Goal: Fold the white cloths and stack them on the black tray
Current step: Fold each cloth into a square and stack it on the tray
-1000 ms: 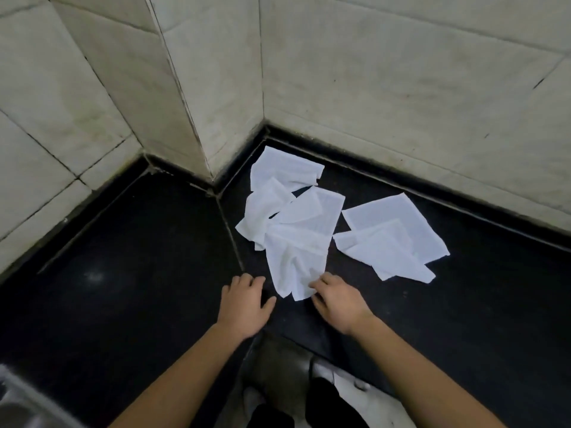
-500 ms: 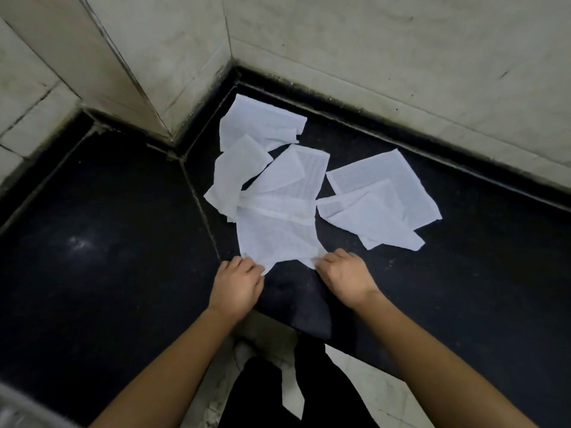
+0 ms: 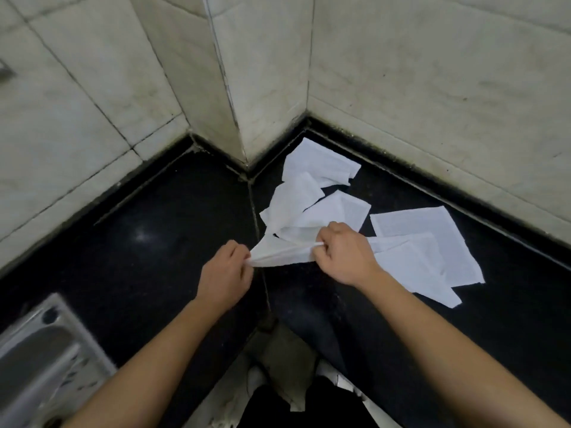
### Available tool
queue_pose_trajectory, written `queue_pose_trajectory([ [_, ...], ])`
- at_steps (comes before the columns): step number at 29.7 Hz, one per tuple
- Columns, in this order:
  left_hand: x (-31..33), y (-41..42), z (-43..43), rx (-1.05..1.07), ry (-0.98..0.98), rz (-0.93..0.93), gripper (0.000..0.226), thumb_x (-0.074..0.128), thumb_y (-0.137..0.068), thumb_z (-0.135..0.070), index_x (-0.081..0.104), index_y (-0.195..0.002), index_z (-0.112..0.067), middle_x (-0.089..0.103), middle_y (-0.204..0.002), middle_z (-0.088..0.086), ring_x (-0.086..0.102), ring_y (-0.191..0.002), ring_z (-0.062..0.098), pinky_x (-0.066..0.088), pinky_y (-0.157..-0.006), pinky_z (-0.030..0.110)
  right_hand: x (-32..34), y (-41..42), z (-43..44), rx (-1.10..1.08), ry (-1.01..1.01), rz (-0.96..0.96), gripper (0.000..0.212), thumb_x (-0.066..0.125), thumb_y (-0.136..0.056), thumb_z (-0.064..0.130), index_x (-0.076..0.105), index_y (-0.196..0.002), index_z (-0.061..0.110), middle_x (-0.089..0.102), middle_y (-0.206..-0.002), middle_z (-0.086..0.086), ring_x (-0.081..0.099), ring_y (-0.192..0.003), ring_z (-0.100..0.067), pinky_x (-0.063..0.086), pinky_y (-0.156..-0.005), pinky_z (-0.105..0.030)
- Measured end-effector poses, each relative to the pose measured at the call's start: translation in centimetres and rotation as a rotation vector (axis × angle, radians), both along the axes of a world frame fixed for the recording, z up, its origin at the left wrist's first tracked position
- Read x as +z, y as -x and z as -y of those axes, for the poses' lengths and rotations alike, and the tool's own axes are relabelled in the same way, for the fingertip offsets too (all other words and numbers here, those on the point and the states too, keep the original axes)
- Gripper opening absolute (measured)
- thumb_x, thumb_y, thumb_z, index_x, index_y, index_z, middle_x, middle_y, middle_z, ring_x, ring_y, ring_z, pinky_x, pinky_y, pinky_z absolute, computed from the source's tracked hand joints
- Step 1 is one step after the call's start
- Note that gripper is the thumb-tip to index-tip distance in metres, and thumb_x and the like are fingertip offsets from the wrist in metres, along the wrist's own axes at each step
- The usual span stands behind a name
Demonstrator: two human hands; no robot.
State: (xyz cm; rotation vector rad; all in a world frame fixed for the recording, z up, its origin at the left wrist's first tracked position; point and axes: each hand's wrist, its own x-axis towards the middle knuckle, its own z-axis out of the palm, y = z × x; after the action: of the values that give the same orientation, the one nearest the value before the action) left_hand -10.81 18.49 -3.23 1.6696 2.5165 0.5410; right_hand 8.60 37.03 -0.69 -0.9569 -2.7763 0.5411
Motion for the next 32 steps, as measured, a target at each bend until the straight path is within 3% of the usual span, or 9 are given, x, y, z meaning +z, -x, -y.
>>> queue_pose_trajectory([
  [1, 1.4, 0.6, 0.6, 0.034, -0.037, -0.017, 0.004, 0.059, -0.082, -0.016, 0.056, -0.083, -0.014, 0.054, -0.081, -0.001, 0.049, -0.065, 0.015, 0.035, -0.048, 0.026, 1.3, 1.2, -0.1, 0.031, 0.013, -0.008, 0.032, 0.041, -0.083, 0.036, 0.064, -0.088, 0.013, 0.056, -0.083, 0.002, 0.053, -0.080, -0.020, 0.032, -0.062, -0.028],
  [3, 3.8, 1.5, 1.6, 0.082, -0.081, -0.029, 0.012, 0.044, -0.082, -0.024, 0.053, -0.084, -0.015, 0.053, -0.075, -0.001, 0.047, -0.062, 0.016, 0.035, -0.051, 0.028, 3.4, 3.0, -0.2, 0.077, 0.043, -0.034, 0.032, 0.039, -0.086, 0.036, 0.063, -0.093, 0.015, 0.055, -0.083, 0.007, 0.053, -0.078, -0.018, 0.032, -0.063, -0.029],
  [6, 6.5, 2.9, 3.8, 0.109, -0.103, -0.032, 0.018, 0.038, -0.080, -0.028, 0.050, -0.086, -0.014, 0.051, -0.071, 0.001, 0.046, -0.059, 0.020, 0.033, -0.056, 0.030, 5.6, 5.8, 0.2, 0.128, 0.097, -0.097, 0.017, 0.045, -0.090, 0.029, 0.059, -0.088, 0.020, 0.059, -0.080, 0.009, 0.054, -0.073, -0.017, 0.034, -0.061, -0.030],
  [11, 8.1, 4.8, 7.2, 0.252, -0.082, 0.065, 0.013, 0.056, -0.085, -0.018, 0.045, -0.092, -0.018, 0.051, -0.073, -0.004, 0.048, -0.061, 0.015, 0.037, -0.054, 0.033, 7.5, 9.6, 1.3, 0.172, 0.191, -0.130, 0.006, 0.051, -0.089, 0.031, 0.057, -0.089, 0.029, 0.063, -0.082, 0.010, 0.056, -0.077, -0.013, 0.037, -0.062, -0.029],
  [16, 8.3, 8.1, 10.1, 0.292, -0.017, -0.030, 0.019, 0.064, -0.086, -0.017, 0.049, -0.088, -0.028, 0.053, -0.081, -0.011, 0.049, -0.071, 0.010, 0.040, -0.059, 0.026, 7.0, 13.2, 2.2, 0.232, 0.170, -0.119, 0.009, 0.053, -0.092, 0.034, 0.060, -0.098, 0.034, 0.062, -0.092, 0.012, 0.059, -0.084, -0.013, 0.048, -0.071, -0.032],
  [20, 9.5, 11.1, 10.8, 0.380, -0.165, -0.118, 0.009, 0.067, -0.085, -0.014, 0.063, -0.091, -0.020, 0.059, -0.086, -0.005, 0.053, -0.079, 0.017, 0.047, -0.065, 0.035, 7.8, 16.0, 2.2, 0.268, 0.072, -0.221, 0.013, 0.055, -0.094, 0.031, 0.065, -0.102, 0.032, 0.059, -0.096, 0.013, 0.057, -0.089, -0.009, 0.046, -0.071, -0.030],
  [26, 8.7, 11.1, 12.1, 0.446, -0.282, -0.175, 0.014, 0.072, -0.076, -0.007, 0.065, -0.087, -0.014, 0.060, -0.080, 0.001, 0.052, -0.077, 0.021, 0.043, -0.066, 0.032, 7.1, 16.4, 3.2, 0.284, 0.057, -0.329, 0.013, 0.061, -0.093, 0.028, 0.067, -0.104, 0.028, 0.060, -0.095, 0.012, 0.055, -0.085, -0.007, 0.047, -0.071, -0.026],
  [28, 6.2, 9.9, 13.7, 0.392, -0.214, -0.170, 0.019, 0.075, -0.071, -0.005, 0.066, -0.087, -0.012, 0.062, -0.082, 0.002, 0.055, -0.077, 0.024, 0.047, -0.066, 0.037, 4.7, 15.5, 4.0, 0.328, 0.070, -0.279, 0.015, 0.064, -0.091, 0.025, 0.069, -0.105, 0.026, 0.063, -0.098, 0.008, 0.059, -0.089, -0.011, 0.048, -0.072, -0.028],
  [32, -0.3, 5.7, 17.3, 0.303, 0.057, -0.073, 0.024, 0.077, -0.066, -0.008, 0.067, -0.085, -0.017, 0.064, -0.083, -0.002, 0.060, -0.078, 0.023, 0.048, -0.065, 0.034, -1.6, 11.9, 6.1, 0.523, 0.070, 0.023, 0.021, 0.063, -0.089, 0.019, 0.070, -0.108, 0.022, 0.066, -0.107, 0.001, 0.061, -0.101, -0.020, 0.048, -0.079, -0.029],
])
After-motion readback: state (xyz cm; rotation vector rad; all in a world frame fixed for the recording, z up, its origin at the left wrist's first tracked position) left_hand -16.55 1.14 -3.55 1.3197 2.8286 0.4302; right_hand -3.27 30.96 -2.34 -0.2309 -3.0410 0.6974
